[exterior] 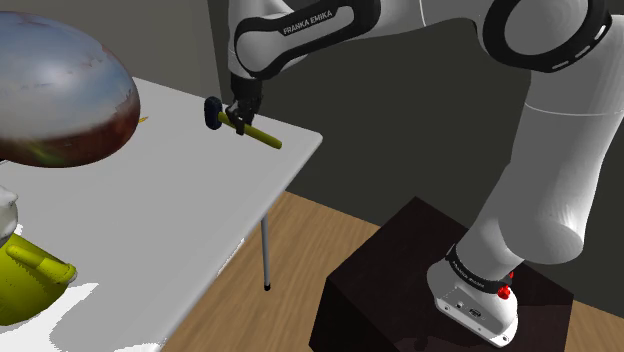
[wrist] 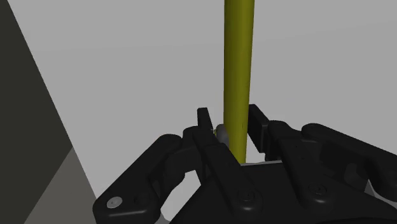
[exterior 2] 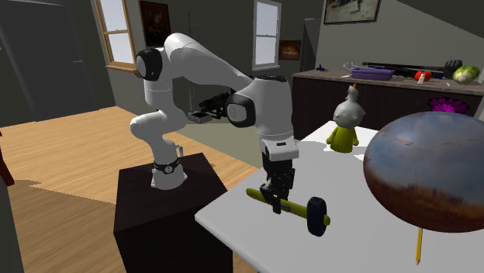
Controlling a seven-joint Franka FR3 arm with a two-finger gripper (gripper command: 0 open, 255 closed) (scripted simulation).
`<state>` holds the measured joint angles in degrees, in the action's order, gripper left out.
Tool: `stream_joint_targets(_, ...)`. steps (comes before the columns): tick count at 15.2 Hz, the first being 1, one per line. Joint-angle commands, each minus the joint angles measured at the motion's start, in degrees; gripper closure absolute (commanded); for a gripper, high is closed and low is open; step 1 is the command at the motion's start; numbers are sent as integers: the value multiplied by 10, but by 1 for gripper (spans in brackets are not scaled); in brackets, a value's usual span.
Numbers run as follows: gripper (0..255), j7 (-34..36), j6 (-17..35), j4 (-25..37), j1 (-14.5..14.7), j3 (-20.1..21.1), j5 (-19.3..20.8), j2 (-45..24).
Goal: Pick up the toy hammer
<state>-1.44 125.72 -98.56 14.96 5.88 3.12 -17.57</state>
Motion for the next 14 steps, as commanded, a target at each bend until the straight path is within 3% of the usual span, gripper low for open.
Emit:
stream_joint_targets(1,255,0,1,0,0,0,0,0)
stream_joint_targets(8,255,0,0,1,0,0,0,-1)
stream_joint_targets(14,255,-2,-42,31,0,1,-2,11)
